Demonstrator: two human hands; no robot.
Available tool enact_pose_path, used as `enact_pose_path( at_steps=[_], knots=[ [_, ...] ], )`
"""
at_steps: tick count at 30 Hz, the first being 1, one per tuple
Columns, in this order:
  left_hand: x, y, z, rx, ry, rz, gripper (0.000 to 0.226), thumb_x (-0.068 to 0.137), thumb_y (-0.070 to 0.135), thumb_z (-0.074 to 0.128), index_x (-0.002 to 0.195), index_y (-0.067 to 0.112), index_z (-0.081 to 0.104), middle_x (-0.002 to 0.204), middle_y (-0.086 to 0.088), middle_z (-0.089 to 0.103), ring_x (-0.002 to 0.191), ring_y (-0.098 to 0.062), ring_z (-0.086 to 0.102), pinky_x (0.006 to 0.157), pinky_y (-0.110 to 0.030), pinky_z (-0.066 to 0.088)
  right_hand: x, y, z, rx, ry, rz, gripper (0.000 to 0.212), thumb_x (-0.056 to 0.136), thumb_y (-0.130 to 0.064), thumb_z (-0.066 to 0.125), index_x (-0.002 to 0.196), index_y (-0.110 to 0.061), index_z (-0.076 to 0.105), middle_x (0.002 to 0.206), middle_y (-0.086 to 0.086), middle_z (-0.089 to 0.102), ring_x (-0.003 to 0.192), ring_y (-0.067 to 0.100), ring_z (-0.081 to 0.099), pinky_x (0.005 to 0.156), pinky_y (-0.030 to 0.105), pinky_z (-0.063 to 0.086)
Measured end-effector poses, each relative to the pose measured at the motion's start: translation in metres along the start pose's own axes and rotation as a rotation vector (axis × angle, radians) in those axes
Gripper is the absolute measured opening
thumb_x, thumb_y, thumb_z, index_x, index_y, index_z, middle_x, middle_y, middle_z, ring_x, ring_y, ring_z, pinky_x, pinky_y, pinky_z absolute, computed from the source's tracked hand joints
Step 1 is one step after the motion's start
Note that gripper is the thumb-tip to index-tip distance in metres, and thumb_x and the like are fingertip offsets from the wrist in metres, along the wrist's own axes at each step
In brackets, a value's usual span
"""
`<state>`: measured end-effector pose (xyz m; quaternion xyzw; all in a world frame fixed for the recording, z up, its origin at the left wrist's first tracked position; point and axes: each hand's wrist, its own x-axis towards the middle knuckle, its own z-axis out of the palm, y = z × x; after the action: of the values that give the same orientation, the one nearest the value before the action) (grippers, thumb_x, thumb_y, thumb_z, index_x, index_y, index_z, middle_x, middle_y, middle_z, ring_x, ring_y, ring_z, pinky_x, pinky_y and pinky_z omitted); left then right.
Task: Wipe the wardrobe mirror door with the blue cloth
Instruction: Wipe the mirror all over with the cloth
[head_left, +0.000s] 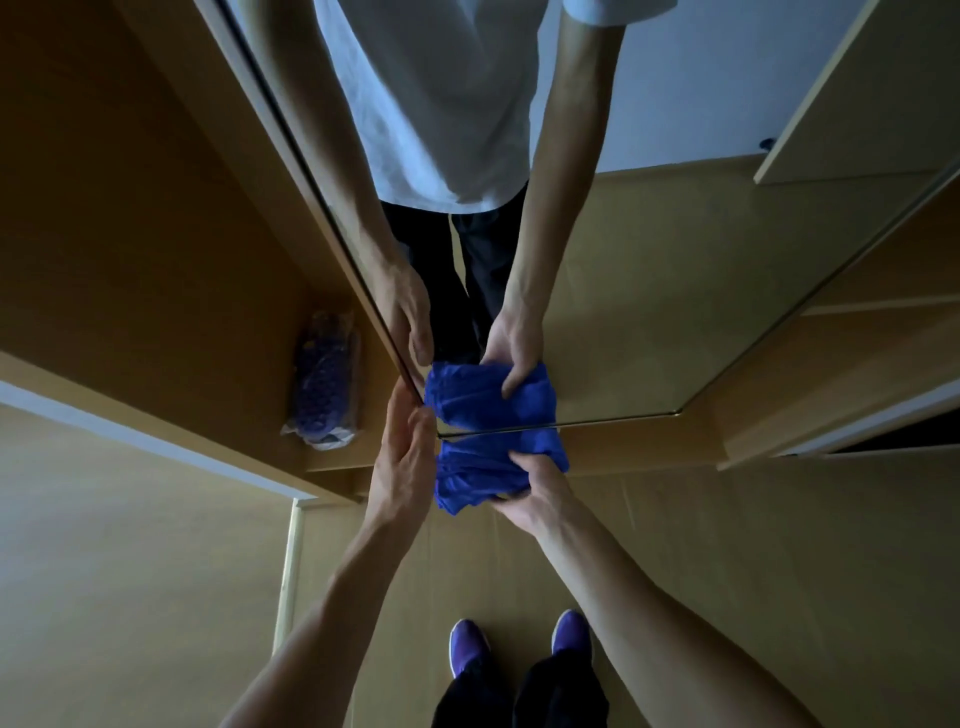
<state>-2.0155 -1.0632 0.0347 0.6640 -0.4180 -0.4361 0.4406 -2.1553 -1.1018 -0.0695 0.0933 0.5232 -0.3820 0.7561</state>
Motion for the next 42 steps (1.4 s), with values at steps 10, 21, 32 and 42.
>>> enact_pose_path(
  at_steps=[10,21,32,42],
  knots=[
    [-0.004,-0.01,0.022,0.091,0.096,-0.06,0.071,0.102,0.03,0.058,0.159,0.047,0.018,0.159,0.009,0.041,0.142,-0.015,0.044,0.109,-0.039,0.041,-0.019,-0.091,-0.06,0.004,0.017,-0.1,0.019,0.102,-0.006,0.046,0.104,-0.016,0.061,0.141,0.018,0.056,0.133,0.037,0.051,0.099,0.052,0.043],
    [-0.004,-0.003,0.031,0.053,0.086,-0.081,0.087,0.092,0.03,0.065,0.158,0.052,0.011,0.165,0.008,0.03,0.15,-0.022,0.031,0.116,-0.049,0.034,-0.02,-0.07,-0.042,-0.112,-0.04,-0.037,0.024,0.098,-0.002,0.052,0.114,-0.018,0.06,0.119,0.012,0.067,0.107,0.029,0.063,0.086,0.052,0.045],
    [0.003,-0.006,0.034,0.063,0.087,-0.084,0.092,0.093,0.032,0.067,0.157,0.054,0.005,0.168,0.005,0.023,0.152,-0.024,0.028,0.116,-0.052,0.034,-0.028,-0.12,-0.067,-0.083,0.013,-0.094,0.024,0.101,-0.004,0.048,0.119,-0.017,0.058,0.121,0.011,0.064,0.114,0.03,0.06,0.099,0.054,0.042],
    [0.006,0.002,0.039,0.071,0.053,-0.084,0.102,0.082,0.042,0.065,0.157,0.05,-0.004,0.17,-0.001,0.018,0.155,-0.024,0.02,0.12,-0.053,0.03,-0.025,-0.124,-0.076,-0.099,-0.013,-0.119,0.029,0.101,-0.004,0.049,0.126,-0.017,0.056,0.126,0.012,0.062,0.118,0.033,0.058,0.101,0.054,0.043]
  ],
)
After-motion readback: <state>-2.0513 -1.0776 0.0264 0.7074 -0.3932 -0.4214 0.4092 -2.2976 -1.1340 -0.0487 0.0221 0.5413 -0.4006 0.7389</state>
